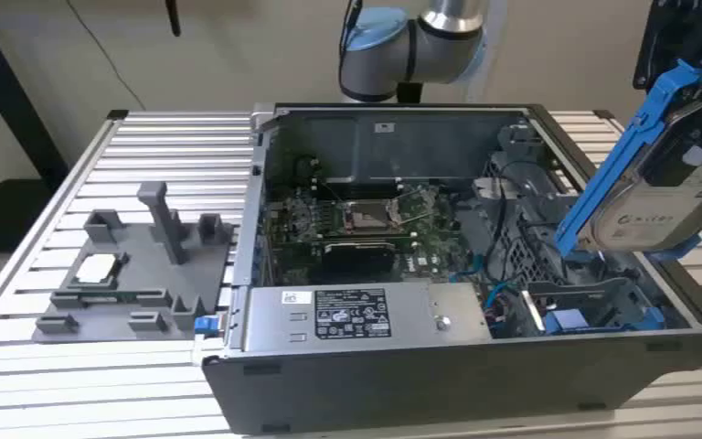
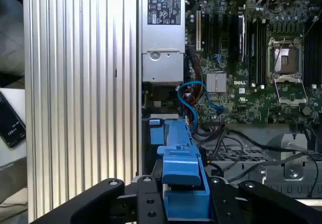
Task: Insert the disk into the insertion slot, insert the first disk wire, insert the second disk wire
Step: 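Insert the disk into the insertion slot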
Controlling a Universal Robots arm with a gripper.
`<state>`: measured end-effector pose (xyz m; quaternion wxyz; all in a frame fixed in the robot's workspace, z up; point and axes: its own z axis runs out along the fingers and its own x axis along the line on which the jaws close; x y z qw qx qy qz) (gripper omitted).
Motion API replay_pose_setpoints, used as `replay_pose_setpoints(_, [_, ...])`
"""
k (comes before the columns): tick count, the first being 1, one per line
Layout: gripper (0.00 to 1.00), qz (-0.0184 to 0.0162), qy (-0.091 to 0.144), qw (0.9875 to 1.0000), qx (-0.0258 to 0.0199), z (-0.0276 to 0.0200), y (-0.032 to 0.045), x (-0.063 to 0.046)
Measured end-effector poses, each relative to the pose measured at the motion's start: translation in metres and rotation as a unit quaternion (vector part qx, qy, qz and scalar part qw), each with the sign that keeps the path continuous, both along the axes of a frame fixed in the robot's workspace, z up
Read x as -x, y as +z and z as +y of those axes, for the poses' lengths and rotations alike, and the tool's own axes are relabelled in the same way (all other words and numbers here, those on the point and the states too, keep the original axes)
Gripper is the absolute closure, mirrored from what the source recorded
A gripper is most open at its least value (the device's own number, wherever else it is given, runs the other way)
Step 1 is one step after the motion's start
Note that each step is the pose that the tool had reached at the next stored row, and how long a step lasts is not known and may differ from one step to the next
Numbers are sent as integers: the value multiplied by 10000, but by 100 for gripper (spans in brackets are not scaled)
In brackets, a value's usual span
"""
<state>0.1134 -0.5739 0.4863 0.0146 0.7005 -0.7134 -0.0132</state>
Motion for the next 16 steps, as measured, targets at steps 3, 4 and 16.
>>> replay_pose_setpoints(3, [67, 0, 0, 10000, 0, -2, 0, 0])
replay_pose_setpoints(4, [67, 0, 0, 10000, 0, -2, 0, 0])
replay_pose_setpoints(16, [67, 0, 0, 10000, 1, -5, -36, -3])
